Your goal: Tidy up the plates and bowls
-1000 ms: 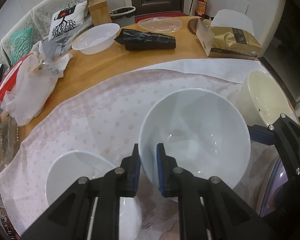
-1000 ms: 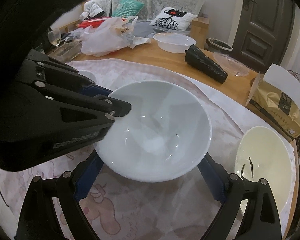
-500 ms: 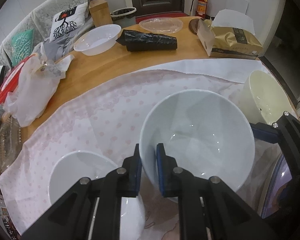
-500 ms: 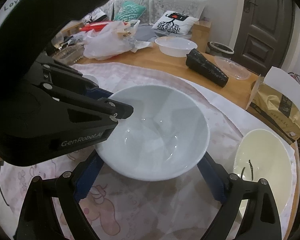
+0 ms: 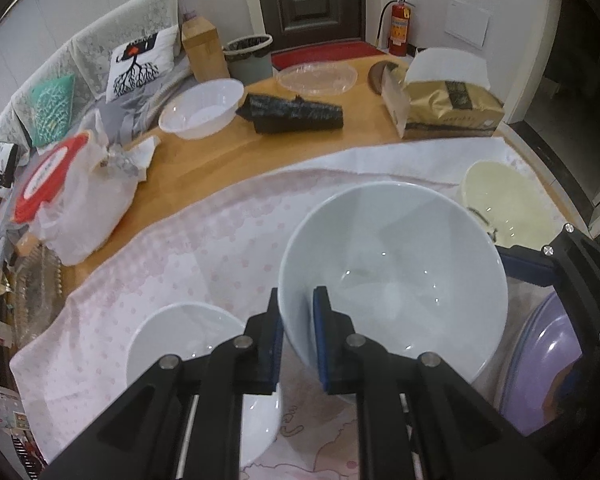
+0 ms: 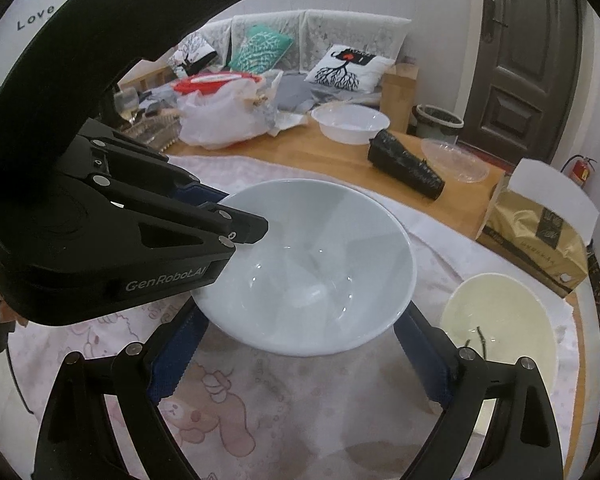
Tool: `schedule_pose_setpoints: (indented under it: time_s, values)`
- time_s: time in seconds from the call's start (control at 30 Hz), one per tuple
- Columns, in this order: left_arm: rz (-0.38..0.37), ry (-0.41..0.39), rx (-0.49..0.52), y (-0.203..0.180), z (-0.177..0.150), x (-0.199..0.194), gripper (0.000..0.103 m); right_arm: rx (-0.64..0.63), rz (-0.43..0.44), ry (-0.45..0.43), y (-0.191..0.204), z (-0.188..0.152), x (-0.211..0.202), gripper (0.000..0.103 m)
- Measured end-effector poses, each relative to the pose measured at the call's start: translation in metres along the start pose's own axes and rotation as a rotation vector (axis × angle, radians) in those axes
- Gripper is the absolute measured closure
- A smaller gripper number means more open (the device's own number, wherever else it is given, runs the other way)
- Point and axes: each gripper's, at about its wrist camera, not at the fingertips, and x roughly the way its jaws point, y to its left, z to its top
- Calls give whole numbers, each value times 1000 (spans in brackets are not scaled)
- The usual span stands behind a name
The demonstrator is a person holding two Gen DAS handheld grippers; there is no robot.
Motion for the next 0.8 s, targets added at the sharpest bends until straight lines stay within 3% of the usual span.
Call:
schedule_pose_setpoints:
  time_s: [0.43, 0.8]
  values:
    - [-7, -73, 49, -48, 29, -34, 92, 35, -54, -73, -33, -2, -48, 12]
    - [-36, -76, 97, -101, 50, -25, 91, 81, -101, -73, -75, -25, -73, 12]
